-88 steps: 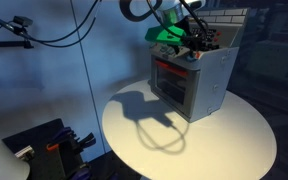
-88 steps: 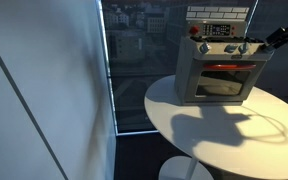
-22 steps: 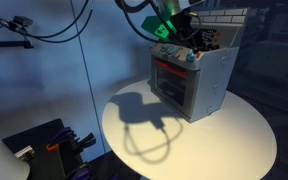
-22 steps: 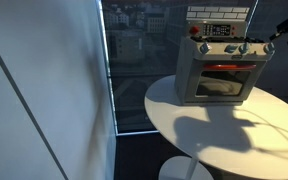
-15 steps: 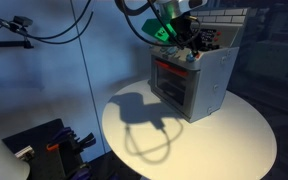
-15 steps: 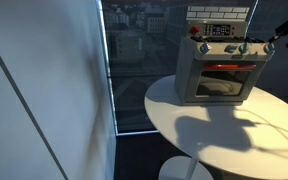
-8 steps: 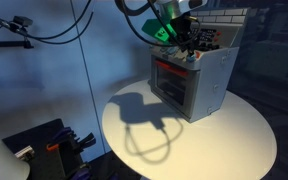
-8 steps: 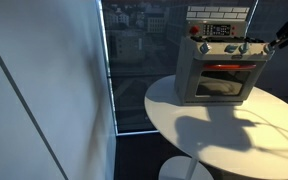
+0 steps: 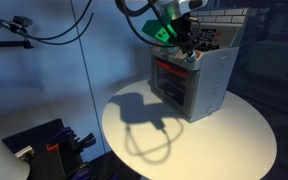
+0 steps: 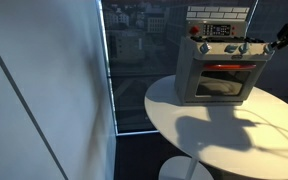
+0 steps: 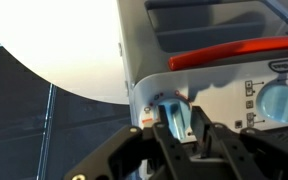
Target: Turn the knob on the far right to the right
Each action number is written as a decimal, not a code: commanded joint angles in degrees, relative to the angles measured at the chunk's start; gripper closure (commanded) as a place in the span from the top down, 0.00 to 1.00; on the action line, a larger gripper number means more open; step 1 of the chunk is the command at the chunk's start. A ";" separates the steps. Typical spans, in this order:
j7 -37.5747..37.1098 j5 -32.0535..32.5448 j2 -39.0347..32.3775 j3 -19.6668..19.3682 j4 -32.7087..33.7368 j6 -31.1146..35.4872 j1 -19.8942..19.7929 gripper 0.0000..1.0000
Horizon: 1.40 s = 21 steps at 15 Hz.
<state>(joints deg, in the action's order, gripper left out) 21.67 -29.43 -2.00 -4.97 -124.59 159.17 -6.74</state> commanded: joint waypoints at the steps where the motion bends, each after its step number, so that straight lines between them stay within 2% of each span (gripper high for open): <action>1: -1.98 1.87 -0.43 -0.38 1.18 -1.25 -0.16 0.50; 2: -2.03 1.97 -0.49 -0.39 1.22 -1.18 -0.15 0.52; 4: -2.10 2.28 -0.66 -0.43 1.34 -1.02 -0.14 0.46; 6: -2.17 2.48 -0.89 -0.47 1.53 -1.02 -0.14 0.44; 11: -2.23 2.59 -1.41 -0.58 1.89 -1.00 -0.11 0.45; 13: -2.26 2.64 -1.43 -0.61 1.92 -0.95 -0.09 0.38; 15: -2.33 2.72 -1.45 -0.64 1.95 -0.82 -0.08 0.24; 17: -2.41 2.89 -1.51 -0.69 2.04 -0.74 -0.08 0.25; 18: -2.42 2.94 -1.53 -0.69 2.07 -0.74 -0.06 0.22; 19: -2.42 3.07 -1.56 -0.70 2.09 -0.72 -0.07 0.25; 21: -2.54 3.59 -1.70 -0.72 2.20 -0.67 -0.07 0.25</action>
<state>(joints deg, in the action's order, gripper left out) 21.40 -27.89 -2.87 -5.25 -124.11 159.17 -6.72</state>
